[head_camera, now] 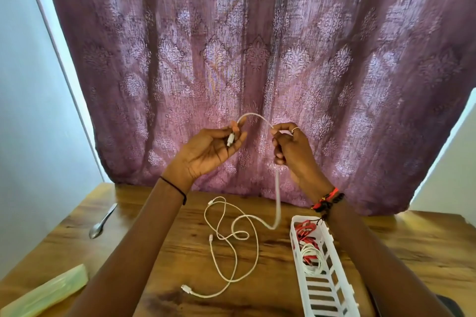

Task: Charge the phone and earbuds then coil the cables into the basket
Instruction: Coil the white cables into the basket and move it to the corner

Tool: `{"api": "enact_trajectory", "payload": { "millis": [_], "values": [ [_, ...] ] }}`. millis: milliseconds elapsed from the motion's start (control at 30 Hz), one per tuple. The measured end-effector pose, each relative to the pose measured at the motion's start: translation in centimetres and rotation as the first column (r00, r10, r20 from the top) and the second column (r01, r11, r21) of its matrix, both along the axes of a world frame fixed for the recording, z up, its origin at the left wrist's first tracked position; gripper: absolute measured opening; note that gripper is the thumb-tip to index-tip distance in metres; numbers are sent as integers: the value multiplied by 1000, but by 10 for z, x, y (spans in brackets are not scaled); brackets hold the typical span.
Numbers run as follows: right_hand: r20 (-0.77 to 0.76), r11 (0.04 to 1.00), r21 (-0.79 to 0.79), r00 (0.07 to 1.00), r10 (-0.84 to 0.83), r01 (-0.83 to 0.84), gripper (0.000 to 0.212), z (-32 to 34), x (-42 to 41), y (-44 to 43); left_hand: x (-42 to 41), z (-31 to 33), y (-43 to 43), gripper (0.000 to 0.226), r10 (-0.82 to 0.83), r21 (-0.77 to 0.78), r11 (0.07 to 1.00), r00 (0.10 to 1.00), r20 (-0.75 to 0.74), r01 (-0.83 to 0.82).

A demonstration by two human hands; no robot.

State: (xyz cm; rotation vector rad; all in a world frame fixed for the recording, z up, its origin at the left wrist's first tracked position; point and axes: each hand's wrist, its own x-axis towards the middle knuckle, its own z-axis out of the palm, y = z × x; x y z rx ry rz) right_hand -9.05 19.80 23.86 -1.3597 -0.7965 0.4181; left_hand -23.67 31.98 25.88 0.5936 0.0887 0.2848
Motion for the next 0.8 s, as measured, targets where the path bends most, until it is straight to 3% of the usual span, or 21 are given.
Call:
{"api": "enact_trajectory", "payload": {
  "millis": [67,167,333,533,667,800],
  "values": [
    [111,992,14,986,-126,125,19,2,9,4,2,-1,-5,34,-42,32,999,999,1,42],
    [216,969,52,944,-249,243,7,5,14,9,6,2,-12,40,-170,83,983,982,79,164],
    [237,970,76,941,-242,230,8,-1,13,13,21,8,-14,51,-249,138,964,951,183,226],
    [440,970,61,866,-239,236,9,-17,-1,5,39,14,0,31,30,3,999,969,247,-32],
    [569,963,-24,796,-209,270,33,-26,-13,5,52,11,-1,30,235,-34,972,944,231,-234],
    [611,935,-104,763,-209,339,9,-34,-14,-2,60,9,6,24,363,-64,931,899,245,-359]
  ]
}}
